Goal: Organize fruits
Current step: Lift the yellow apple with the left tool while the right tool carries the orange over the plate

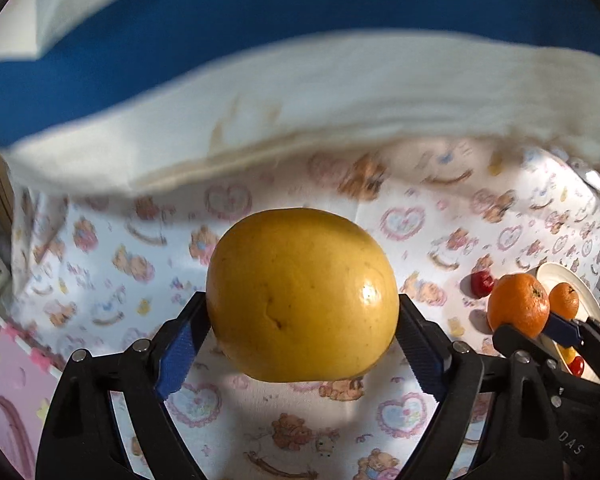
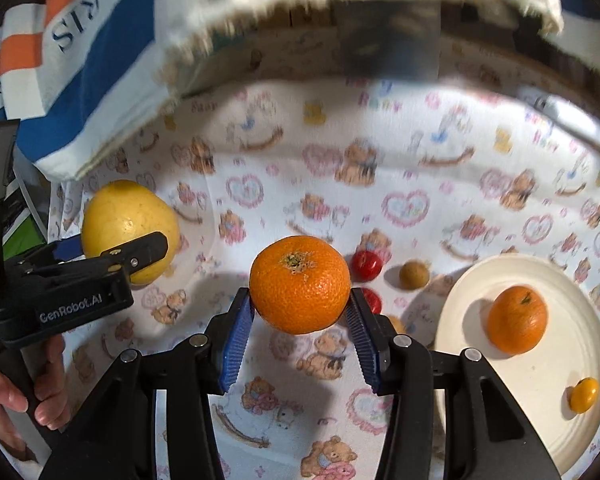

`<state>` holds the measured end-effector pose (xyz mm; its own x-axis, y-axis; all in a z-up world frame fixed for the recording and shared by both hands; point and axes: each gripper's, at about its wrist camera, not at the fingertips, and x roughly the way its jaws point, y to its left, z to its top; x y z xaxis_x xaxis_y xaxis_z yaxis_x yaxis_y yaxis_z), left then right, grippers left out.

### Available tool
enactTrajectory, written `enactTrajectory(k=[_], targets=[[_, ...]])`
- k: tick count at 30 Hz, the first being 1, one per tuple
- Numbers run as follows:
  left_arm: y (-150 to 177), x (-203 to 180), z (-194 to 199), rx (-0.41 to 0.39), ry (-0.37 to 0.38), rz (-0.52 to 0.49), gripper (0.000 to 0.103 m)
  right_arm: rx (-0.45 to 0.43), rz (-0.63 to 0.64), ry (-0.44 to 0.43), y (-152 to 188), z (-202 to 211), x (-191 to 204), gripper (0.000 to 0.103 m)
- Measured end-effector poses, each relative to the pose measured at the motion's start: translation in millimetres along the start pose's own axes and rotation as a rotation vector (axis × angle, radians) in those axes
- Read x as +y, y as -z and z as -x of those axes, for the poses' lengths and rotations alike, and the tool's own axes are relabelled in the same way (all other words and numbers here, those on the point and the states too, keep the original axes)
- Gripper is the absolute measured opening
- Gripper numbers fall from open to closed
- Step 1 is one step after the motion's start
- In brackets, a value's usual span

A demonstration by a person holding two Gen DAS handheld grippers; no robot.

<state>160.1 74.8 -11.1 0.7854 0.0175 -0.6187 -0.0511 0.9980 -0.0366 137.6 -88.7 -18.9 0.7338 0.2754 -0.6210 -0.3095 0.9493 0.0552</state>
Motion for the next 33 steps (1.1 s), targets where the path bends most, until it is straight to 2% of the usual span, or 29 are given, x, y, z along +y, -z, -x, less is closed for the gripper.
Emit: enactTrajectory(k=[4,12,17,20,26,33], targets=[[-1.7,-8.7,15.0,-0.032,0.028,-0.002,0.088,-0.080,0.007,0.020,-2.0,17.9,-2.6,0.049],[-7.5,-17.6,53.6,-0.102,0.052,-0.010,0.088,-0.142,-0.060,-0.002,-16.2,51.4,-12.9,0.049],[-9.8,-15.7,83.9,-0.147,0.091,0.007,0.088,-0.198,0.000,0.019,-17.2,80.6,-9.8,0.049],[-10.7,-21.0,103.0,-0.182,0.101,-0.024,0.088,-0.217,0.030,0.036,-10.3,100.8,-16.6,0.049],[-9.9,-39.0,121.2,-0.205,0.148,-0.081,0.088,-0.251,0.017,0.079,8.9,140.2,-55.4,0.049],[0.1,-63.8,128.1,-0.210,0.185,-0.150,0.088,-0.283,-0.053,0.161,22.5,153.5,-112.2,0.049]])
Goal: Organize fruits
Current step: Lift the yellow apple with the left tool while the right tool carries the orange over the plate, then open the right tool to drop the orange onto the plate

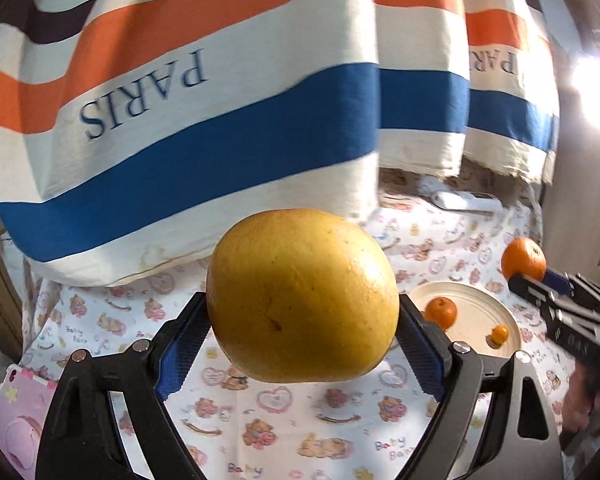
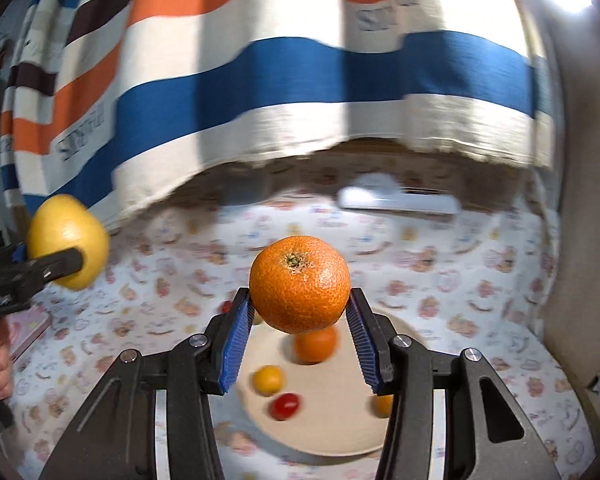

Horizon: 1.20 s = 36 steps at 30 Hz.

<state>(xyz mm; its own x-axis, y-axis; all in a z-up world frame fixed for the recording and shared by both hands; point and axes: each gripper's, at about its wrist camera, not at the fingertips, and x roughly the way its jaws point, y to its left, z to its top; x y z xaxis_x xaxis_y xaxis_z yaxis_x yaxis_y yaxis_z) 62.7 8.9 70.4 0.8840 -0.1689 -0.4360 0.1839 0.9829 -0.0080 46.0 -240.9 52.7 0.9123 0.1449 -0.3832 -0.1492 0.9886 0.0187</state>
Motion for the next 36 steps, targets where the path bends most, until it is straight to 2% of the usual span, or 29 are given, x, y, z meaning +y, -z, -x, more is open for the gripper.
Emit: enactTrajectory(k=[7,16,24,36], targets=[[4.0,-24.6,5.2,0.004,0.047,-0.025,0.088,0.005,-0.070,0.023,-3.3,-9.2,-37.3,0.049],[12.9,-42.5,-7.6,0.067,0.124,-0.022,0.088,0.106,-0.064,0.036,6.4,-30.4,-59.5,0.049],[16.9,-36.3,-14.1,0.068,0.090,-0.027,0.088,0.252,-0.083,0.073,27.5,-68.1,-73.4,0.049],[22.4,-30.8,-21.4,0.085,0.070,-0.024,0.088,0.373,-0.057,0.111,43.8,-90.9,-74.3,0.050]])
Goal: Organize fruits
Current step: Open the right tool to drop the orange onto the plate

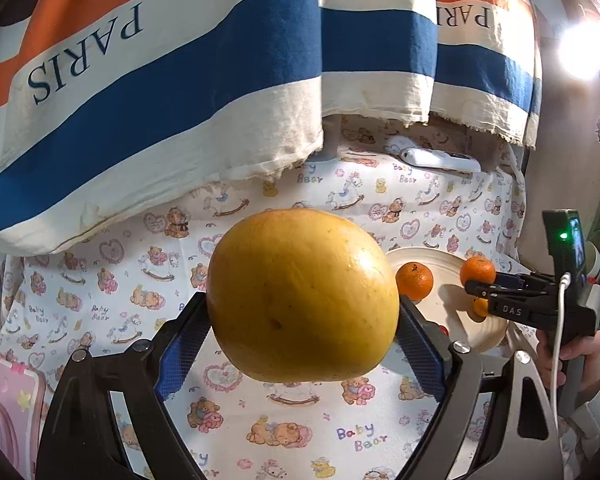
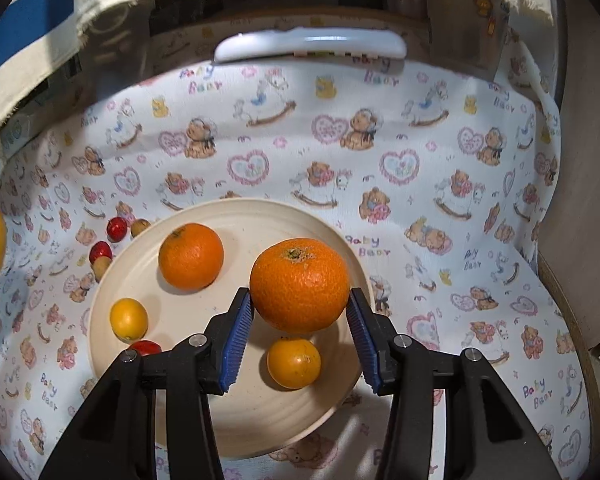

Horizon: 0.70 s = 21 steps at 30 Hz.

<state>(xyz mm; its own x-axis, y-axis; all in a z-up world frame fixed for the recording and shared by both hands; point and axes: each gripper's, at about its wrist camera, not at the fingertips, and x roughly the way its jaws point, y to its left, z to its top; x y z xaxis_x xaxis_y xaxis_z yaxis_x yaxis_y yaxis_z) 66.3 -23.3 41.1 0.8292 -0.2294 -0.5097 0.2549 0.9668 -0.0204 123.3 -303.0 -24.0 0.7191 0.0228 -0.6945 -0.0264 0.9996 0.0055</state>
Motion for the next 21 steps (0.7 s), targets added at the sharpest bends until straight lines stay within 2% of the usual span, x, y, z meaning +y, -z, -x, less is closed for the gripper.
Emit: enactTrajectory(k=[4,7,12,17,21], targets=[[-1.6,-12.9,-2.5,0.004,0.017,-0.040,0.089,0.004,-0.011,-0.005,-0.1,-1.3,-1.9,0.051],[-3.0,-26.1,-8.7,0.033,0.033,-0.047,0.088,-0.034,-0.019,0.010,-1.9,8.3,-5.8,0.072],[-5.3,-51.6,-18.0,0.082,0.093,-0.041,0.088,-0.097,-0.118,-0.071,-10.7,36.6,-22.1,0.072],[-10.1,-87.8,-30.1,0.118,0.150,-0.062,0.088,-0.168,-0.162,-0.062,-16.8,60.6,-34.6,0.072],[-14.4,-112.8,-44.5,0.151,0.212,-0.048,0.089,-0.178,-0.210,-0.071,-19.3,69.4,-47.3,0.072]])
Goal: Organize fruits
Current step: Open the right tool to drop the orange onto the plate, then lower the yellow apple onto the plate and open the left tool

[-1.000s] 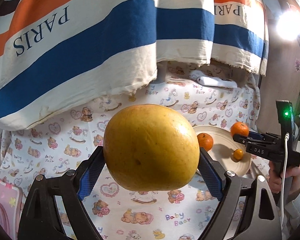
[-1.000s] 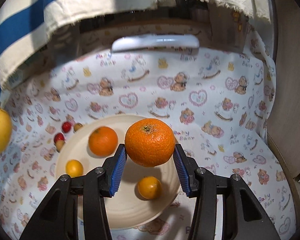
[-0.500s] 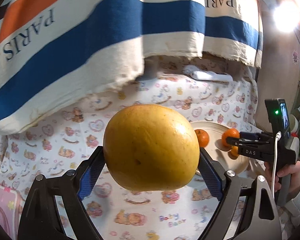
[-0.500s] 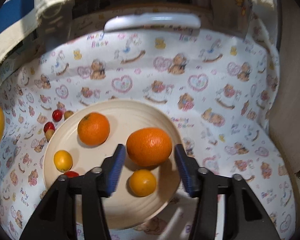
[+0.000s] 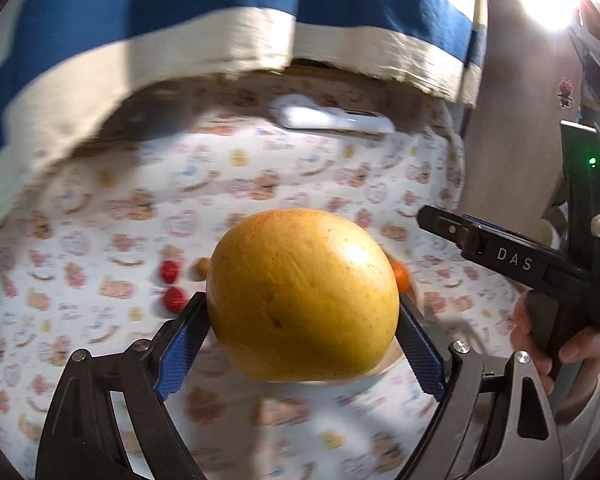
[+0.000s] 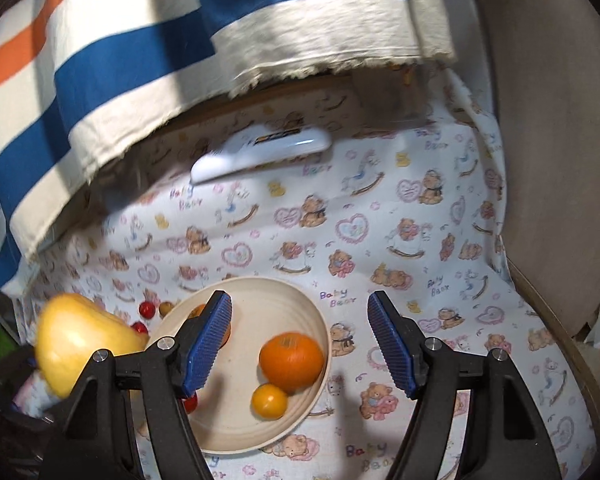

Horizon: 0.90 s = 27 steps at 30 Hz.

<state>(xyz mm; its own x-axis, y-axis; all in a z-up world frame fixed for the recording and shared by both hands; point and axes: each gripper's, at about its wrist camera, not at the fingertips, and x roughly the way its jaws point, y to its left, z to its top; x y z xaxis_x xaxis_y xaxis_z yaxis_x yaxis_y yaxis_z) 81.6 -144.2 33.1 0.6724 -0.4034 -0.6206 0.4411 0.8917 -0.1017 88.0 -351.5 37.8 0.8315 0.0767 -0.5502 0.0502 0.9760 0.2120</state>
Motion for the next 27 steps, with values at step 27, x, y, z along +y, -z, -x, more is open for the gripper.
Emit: enactTrajectory(k=[27], targets=[[-52.4,-41.1,-120.9,0.085,-0.003,-0.063,0.088,0.157,-0.159,0.143,-0.5,-37.4,-65.1,0.065]])
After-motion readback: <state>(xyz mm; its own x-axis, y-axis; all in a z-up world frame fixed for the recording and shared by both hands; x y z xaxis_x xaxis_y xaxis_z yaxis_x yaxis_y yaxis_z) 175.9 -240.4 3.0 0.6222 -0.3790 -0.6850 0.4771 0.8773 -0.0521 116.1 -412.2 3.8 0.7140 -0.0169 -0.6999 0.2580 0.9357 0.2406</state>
